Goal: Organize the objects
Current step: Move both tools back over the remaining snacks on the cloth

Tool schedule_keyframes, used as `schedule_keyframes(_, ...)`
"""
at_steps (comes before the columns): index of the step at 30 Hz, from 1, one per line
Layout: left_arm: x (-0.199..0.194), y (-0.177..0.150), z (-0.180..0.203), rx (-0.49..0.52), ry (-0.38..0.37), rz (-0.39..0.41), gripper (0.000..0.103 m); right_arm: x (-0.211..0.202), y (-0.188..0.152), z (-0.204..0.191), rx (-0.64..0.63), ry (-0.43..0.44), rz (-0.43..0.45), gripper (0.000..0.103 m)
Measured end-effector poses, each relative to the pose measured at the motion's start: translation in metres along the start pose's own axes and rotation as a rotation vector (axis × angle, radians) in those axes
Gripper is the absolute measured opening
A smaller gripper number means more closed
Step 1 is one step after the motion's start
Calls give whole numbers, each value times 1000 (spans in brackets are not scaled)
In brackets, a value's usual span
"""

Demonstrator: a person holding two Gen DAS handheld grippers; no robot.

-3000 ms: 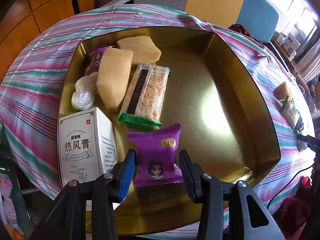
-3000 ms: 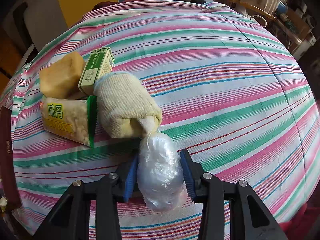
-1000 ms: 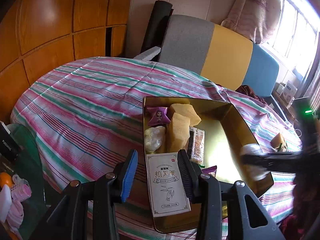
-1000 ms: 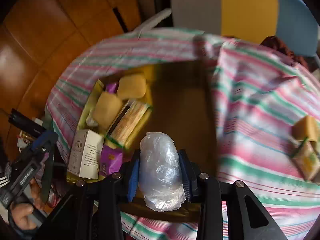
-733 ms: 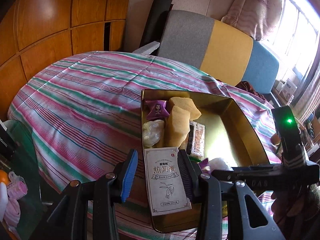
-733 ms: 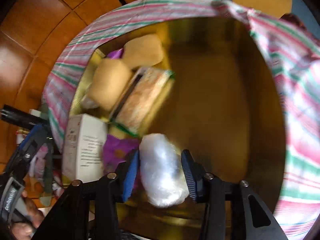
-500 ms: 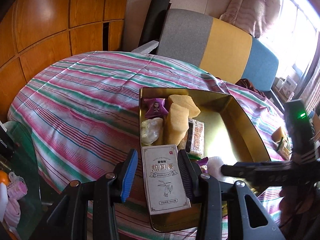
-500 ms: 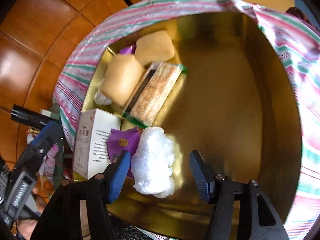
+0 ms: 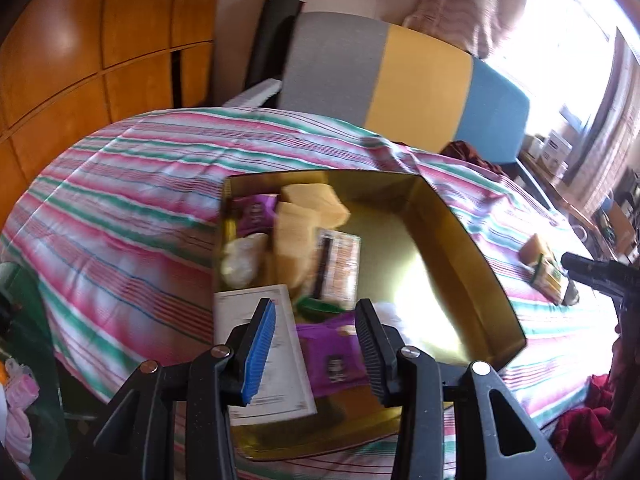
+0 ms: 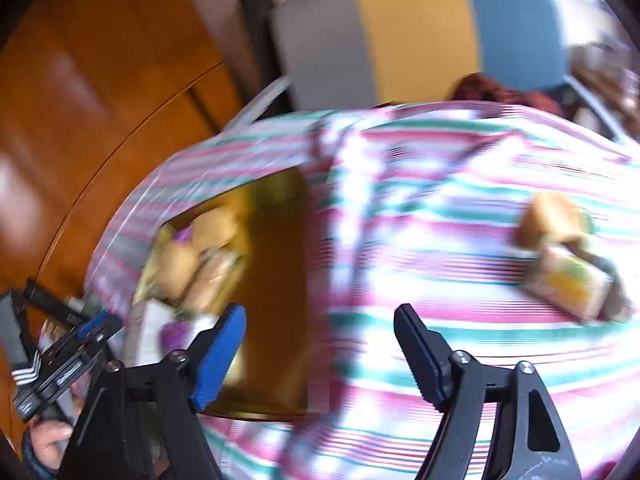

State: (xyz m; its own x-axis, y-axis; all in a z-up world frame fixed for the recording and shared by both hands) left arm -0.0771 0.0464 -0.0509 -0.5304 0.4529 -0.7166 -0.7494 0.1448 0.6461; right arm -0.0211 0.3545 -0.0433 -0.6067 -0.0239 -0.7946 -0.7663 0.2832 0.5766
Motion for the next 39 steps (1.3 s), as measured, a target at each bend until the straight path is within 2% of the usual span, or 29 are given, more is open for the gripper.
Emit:
schedule_keyframes(5, 9, 4, 36, 78, -46, -25, 41, -26, 8, 92, 145, -153, 34, 79)
schedule_keyframes(12, 27, 11, 109, 179, -162, -86, 42, -55, 0, 225, 398, -339, 109, 83)
schedule_keyframes(14, 35, 13, 137, 207, -211, -113, 41, -58, -11, 254, 478, -368, 139, 83)
schedule_keyframes(16, 44, 15, 167, 256, -243, -127, 42, -55, -23, 276, 595, -354, 121, 83)
schedule_keyframes(18, 57, 14, 200, 325, -278, -154, 42, -58, -26, 288, 677, -299, 142, 83)
schedule_keyframes(20, 74, 11, 230, 354, -322, -205, 42, -61, -24, 289, 671, -309, 151, 83)
schedule_keyframes(23, 102, 10, 260, 340, -373, -281, 47, -59, -24, 286, 675, -266, 147, 83)
schedule_keyframes(26, 124, 10, 283, 331, -398, -321, 53, -59, -24, 286, 676, -250, 154, 84)
schedule_keyframes(29, 145, 12, 298, 286, -457, -365, 57, -57, -25, 288, 700, -218, 153, 85)
schedule_keyframes(33, 172, 16, 317, 261, -501, -371, 72, -55, -28, 291, 731, -183, 142, 85)
schedule_keyframes(39, 214, 28, 335, 205, -554, -386, 76, -50, -29, 288, 732, -150, 125, 85)
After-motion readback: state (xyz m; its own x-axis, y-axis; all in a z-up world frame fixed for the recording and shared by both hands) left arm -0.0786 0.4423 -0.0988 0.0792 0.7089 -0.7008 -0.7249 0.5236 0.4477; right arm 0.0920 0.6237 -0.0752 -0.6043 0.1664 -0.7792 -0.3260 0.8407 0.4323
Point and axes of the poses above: each gripper's, at about its wrist camera, not at the fingertips, and x roughly the way its jaws point, z to its right, y to its top, the point moved 5 cm from there along x, roughly the way its jaws point, and after that the axes turned 8 degrees about -y, right-handed, at the moved point
